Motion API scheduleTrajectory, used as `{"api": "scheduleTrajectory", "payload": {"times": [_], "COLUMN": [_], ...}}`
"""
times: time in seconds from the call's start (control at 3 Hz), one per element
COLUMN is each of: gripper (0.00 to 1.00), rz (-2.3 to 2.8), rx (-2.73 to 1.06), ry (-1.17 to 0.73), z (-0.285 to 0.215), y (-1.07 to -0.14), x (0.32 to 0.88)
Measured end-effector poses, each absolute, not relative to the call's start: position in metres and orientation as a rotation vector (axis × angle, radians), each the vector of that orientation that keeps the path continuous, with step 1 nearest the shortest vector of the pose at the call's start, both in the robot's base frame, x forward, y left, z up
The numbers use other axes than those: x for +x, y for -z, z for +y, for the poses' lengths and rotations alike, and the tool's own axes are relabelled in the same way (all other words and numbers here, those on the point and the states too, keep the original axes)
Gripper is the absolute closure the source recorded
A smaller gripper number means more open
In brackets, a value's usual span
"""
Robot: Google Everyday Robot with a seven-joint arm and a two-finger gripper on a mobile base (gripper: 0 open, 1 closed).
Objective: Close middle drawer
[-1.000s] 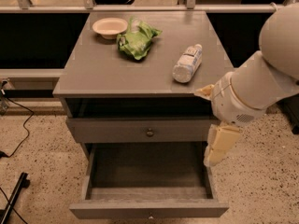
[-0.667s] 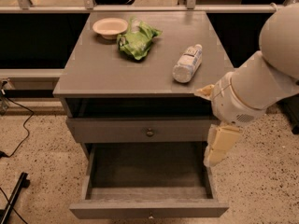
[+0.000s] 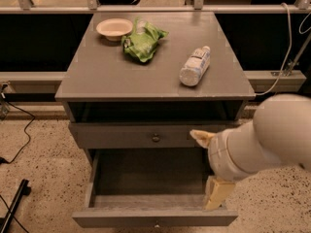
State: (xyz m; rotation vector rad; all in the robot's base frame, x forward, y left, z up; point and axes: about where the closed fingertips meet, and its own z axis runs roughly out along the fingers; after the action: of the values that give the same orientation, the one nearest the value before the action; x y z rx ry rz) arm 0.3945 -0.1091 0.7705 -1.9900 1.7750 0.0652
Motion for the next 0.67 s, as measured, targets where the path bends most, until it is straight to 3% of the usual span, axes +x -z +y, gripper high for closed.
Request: {"api": "scheduleTrajectory", "payload": {"times": [0.67], "gripper": [0.00], "rz": [1.719], "rx": [-1.755], "ry": [-0.275], "z": [-0.108], "y": [-0.698], "x": [0.383]}}
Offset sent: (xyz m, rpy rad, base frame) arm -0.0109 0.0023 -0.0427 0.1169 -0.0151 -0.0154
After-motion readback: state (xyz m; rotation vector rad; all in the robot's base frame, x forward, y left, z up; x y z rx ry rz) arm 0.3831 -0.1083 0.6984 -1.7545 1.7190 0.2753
